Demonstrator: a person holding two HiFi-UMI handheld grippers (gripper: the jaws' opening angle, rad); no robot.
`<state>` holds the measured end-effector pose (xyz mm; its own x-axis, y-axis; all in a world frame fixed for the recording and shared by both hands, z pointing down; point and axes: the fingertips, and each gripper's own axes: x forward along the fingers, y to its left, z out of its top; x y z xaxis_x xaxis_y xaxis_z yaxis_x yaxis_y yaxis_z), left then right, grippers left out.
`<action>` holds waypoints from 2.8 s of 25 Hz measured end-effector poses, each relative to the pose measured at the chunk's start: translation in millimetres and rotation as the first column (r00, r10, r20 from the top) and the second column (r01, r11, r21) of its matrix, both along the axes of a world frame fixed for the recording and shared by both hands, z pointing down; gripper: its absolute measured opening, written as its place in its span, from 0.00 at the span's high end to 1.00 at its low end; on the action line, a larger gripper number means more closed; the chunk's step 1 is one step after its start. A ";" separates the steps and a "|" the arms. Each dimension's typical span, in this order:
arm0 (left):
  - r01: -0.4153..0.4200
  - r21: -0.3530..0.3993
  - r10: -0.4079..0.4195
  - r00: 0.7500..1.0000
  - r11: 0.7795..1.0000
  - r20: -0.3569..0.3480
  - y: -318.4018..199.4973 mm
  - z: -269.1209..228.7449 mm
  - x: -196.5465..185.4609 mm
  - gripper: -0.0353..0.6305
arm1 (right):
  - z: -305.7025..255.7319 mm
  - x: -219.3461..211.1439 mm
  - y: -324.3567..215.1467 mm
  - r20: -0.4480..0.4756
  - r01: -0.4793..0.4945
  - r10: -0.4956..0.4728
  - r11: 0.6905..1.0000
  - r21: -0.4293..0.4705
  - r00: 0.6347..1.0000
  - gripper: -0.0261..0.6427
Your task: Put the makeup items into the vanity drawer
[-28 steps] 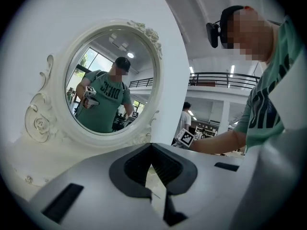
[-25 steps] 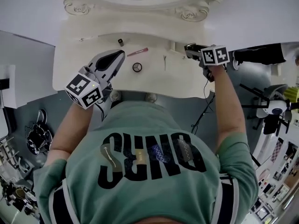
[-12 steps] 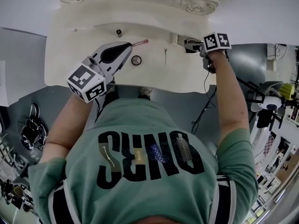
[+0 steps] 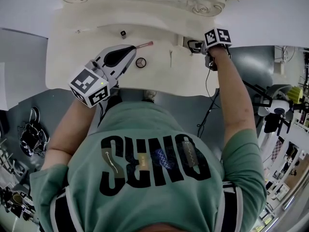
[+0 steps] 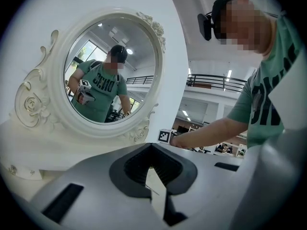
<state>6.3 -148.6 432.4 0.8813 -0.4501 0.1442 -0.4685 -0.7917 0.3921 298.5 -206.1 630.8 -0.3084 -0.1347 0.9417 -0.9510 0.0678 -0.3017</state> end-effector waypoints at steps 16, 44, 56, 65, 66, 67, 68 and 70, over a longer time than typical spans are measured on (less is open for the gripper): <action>0.005 -0.007 -0.005 1.000 1.000 0.004 4.5 1.0 -7.0 0.94 | 6.7 3.5 -9.6 0.028 -0.153 0.151 0.981 0.121 0.988 0.50; 0.077 0.096 -0.076 0.997 0.992 -0.013 -7.8 -80.6 -24.0 0.94 | -237.9 -73.0 19.2 0.342 -0.097 -0.244 0.669 0.737 0.908 0.58; 0.139 0.191 -0.133 0.990 0.972 -0.047 0.5 -130.1 -36.6 0.94 | -303.3 -129.2 75.8 0.171 -0.033 -0.408 0.324 0.946 0.897 0.87; 0.196 0.159 -0.191 0.980 0.968 -0.049 14.3 -119.3 -51.0 0.94 | -295.2 -134.8 76.7 0.170 -0.014 -0.440 0.335 0.942 0.882 0.95; 0.201 0.157 -0.196 0.979 0.967 -0.050 14.5 -119.0 -52.2 0.94 | -295.5 -136.0 75.8 0.168 -0.011 -0.445 0.335 0.942 0.880 0.95; 0.205 0.156 -0.200 0.978 0.966 -0.052 15.1 -118.8 -53.1 0.94 | -295.5 -137.2 75.2 0.167 -0.008 -0.448 0.336 0.942 0.878 0.95; 0.209 0.154 -0.203 0.978 0.966 -0.054 15.9 -118.7 -53.9 0.94 | -295.0 -138.2 75.1 0.167 -0.006 -0.452 0.338 0.941 0.876 0.95; 0.214 0.153 -0.208 0.977 0.965 -0.057 17.8 -118.1 -55.5 0.94 | -293.7 -139.6 75.4 0.169 -0.003 -0.455 0.343 0.939 0.874 0.95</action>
<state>-49.2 -130.8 314.3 0.7676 -0.6405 0.0231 -0.6178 -0.7299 0.2926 158.8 -130.7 337.1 -0.7262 -0.6798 0.1025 -0.6853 0.7039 -0.1868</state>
